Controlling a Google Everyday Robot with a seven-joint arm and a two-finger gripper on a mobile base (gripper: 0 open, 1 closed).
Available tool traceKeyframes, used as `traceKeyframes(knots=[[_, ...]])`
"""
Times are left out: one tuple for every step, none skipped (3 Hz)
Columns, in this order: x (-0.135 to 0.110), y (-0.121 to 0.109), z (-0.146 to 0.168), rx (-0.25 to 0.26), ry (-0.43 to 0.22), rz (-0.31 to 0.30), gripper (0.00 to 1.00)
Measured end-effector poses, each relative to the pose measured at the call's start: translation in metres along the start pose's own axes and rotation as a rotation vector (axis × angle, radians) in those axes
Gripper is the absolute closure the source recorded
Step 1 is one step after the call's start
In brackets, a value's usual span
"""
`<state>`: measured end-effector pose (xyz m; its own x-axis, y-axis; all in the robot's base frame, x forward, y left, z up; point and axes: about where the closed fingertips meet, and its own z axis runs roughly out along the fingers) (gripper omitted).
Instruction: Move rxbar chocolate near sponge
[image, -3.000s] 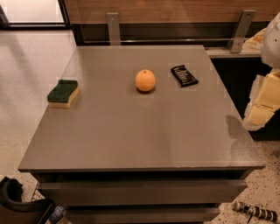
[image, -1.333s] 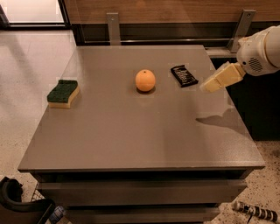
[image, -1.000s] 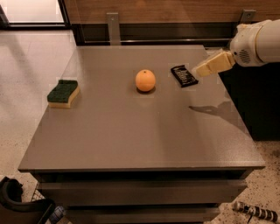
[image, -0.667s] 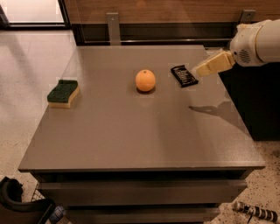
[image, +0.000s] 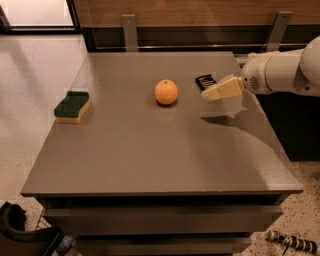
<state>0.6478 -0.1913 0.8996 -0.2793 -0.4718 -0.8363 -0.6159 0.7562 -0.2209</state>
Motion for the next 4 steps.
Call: traceKeyframes(knots=[[0.014,0.005,0.029,-0.021,-0.043,0.067,0.0],[0.026,-0.007,0.059,-0.003,-0.099,0.15,0.0],[0.032,-0.014,0.075,0.007,-0.126,0.205,0.0],[0.04,-0.013,0.091,0.005,-0.131,0.252,0.0]])
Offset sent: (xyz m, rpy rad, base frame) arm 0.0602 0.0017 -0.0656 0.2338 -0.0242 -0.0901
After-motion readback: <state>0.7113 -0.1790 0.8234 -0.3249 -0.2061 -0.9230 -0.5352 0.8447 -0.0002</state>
